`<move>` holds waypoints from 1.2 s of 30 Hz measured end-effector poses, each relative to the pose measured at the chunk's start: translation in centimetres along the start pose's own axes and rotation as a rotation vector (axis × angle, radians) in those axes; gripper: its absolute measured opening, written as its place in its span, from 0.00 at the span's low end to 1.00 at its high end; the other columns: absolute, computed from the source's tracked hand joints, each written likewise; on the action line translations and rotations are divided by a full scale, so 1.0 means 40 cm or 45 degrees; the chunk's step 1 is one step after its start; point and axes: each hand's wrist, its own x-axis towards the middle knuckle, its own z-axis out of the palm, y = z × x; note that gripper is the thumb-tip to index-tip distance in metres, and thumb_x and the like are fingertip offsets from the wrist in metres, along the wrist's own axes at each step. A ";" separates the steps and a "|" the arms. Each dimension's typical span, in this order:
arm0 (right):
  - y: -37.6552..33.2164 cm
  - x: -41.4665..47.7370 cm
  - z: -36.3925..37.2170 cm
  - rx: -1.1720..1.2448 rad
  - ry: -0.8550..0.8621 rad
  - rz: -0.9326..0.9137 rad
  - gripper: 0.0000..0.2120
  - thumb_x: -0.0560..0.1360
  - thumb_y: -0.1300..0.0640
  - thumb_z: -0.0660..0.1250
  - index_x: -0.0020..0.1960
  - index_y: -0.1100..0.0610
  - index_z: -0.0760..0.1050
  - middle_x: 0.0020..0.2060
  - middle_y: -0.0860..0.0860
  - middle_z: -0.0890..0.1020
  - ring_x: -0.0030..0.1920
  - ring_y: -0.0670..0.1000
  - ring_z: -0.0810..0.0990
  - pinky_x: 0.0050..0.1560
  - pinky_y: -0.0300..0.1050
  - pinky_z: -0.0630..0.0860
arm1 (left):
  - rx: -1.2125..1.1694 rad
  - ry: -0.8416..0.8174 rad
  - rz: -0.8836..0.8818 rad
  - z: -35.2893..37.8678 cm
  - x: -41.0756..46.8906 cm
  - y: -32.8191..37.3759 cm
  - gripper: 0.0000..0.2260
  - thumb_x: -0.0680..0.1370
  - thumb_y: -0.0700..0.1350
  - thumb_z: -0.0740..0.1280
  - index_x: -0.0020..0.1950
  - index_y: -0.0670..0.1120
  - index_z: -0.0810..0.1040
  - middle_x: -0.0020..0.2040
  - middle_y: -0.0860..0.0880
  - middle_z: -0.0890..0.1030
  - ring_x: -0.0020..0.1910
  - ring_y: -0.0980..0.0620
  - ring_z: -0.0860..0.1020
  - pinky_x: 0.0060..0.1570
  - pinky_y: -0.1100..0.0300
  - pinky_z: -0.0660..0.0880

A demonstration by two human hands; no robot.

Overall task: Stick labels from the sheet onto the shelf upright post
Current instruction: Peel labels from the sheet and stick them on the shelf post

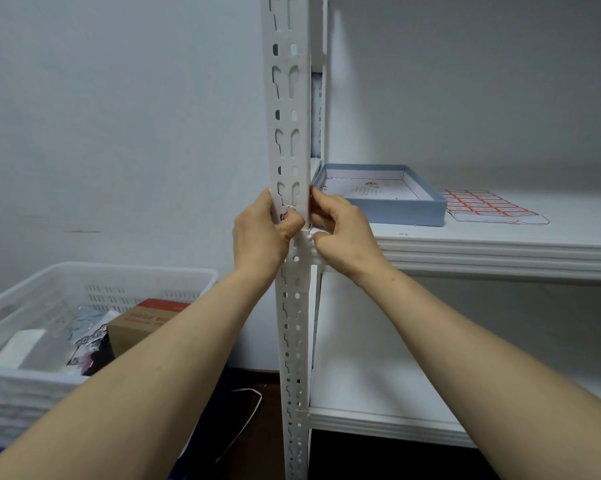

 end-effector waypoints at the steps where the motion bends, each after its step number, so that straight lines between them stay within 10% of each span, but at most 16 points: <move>1: 0.000 0.000 -0.001 0.003 -0.001 0.000 0.33 0.68 0.73 0.61 0.71 0.57 0.66 0.61 0.57 0.74 0.61 0.52 0.76 0.65 0.44 0.71 | 0.005 -0.003 0.002 -0.001 0.000 0.000 0.02 0.73 0.42 0.66 0.43 0.45 0.74 0.32 0.53 0.73 0.31 0.54 0.68 0.34 0.58 0.67; 13: -0.001 -0.001 -0.003 0.020 0.000 0.006 0.33 0.69 0.74 0.60 0.71 0.56 0.66 0.60 0.55 0.74 0.61 0.51 0.77 0.65 0.45 0.72 | -0.357 -0.030 -0.085 0.005 -0.015 0.012 0.09 0.76 0.37 0.65 0.52 0.49 0.78 0.42 0.52 0.81 0.41 0.53 0.76 0.49 0.56 0.76; 36: 0.002 0.000 -0.003 0.038 -0.012 0.002 0.35 0.67 0.76 0.58 0.71 0.54 0.66 0.61 0.53 0.74 0.60 0.46 0.77 0.62 0.39 0.72 | -1.060 -0.034 -0.508 0.019 -0.027 0.038 0.19 0.76 0.33 0.59 0.65 0.47 0.77 0.43 0.49 0.84 0.36 0.55 0.82 0.36 0.63 0.78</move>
